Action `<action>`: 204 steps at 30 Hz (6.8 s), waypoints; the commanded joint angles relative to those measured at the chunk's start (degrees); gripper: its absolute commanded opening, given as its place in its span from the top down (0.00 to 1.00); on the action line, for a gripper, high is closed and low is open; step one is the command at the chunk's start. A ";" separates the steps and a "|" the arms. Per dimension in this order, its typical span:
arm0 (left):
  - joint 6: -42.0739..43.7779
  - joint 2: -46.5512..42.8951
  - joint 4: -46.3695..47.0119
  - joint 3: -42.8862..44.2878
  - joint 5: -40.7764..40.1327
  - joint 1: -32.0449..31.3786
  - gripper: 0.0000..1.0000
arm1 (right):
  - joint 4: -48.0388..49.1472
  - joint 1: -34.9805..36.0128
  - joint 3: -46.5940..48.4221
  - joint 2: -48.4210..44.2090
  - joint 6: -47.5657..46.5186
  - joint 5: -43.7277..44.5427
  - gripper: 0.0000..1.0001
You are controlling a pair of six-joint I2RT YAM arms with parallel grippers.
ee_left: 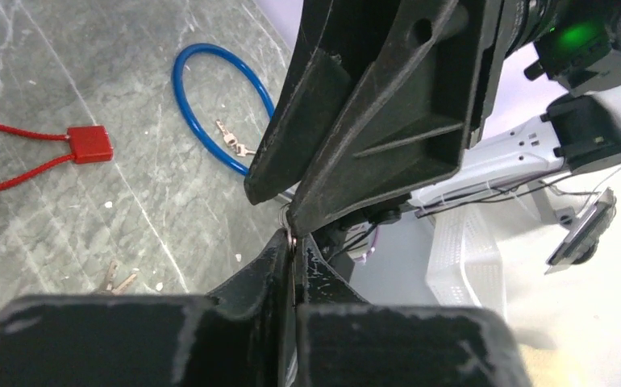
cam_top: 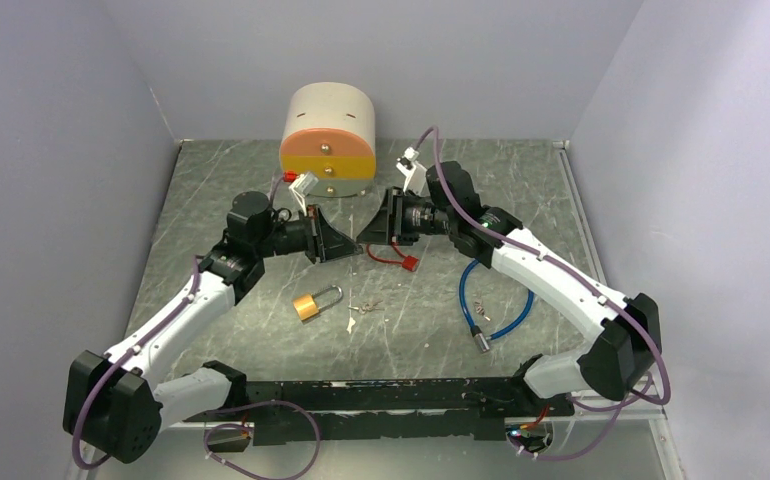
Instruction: Unlock with the key
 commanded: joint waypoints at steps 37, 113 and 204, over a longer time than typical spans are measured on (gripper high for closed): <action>-24.49 -0.86 24.37 -2.20 -3.99 -0.56 0.97 | 34.97 -0.70 -15.17 -9.45 5.62 -5.85 0.75; 2.36 8.29 35.29 -8.67 6.16 -9.55 0.83 | -47.21 6.67 24.10 7.76 -51.13 2.42 1.00; -27.61 -1.19 48.75 -6.67 -32.28 -9.50 0.75 | 39.84 -5.30 -6.69 -12.06 8.08 -0.26 1.00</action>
